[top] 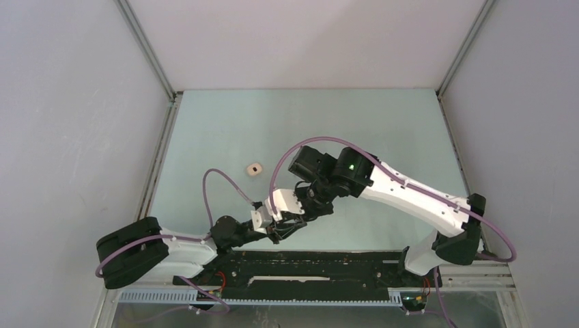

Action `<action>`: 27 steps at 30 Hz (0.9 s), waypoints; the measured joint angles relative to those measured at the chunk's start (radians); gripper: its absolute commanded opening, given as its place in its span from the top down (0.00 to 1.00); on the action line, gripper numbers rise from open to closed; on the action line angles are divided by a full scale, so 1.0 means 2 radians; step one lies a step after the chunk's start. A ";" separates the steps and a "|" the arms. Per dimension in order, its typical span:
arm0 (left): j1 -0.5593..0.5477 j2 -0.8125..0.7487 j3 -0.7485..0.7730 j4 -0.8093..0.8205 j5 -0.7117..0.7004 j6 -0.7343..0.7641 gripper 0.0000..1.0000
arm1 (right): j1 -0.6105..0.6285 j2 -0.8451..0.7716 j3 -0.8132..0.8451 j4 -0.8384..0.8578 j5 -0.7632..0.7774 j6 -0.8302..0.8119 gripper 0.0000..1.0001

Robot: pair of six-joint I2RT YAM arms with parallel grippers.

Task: Insert the wireless bluetooth earbuds into the charging case
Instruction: Pick up the earbud from the charging case.

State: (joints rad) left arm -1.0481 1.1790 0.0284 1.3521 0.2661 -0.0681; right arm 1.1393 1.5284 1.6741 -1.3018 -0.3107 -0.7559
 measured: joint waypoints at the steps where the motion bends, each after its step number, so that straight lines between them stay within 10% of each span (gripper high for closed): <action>1: 0.000 -0.003 0.000 0.000 0.000 0.000 1.00 | 0.001 0.004 0.000 0.000 0.000 -0.003 0.79; 27: 0.000 -0.031 0.000 -0.014 0.013 -0.001 1.00 | 0.017 0.060 0.021 0.010 0.018 -0.005 0.74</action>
State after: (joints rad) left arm -1.0481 1.1160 0.0284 1.3247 0.2913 -0.0692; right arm 1.1740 1.6493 1.7164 -1.2808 -0.2741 -0.7666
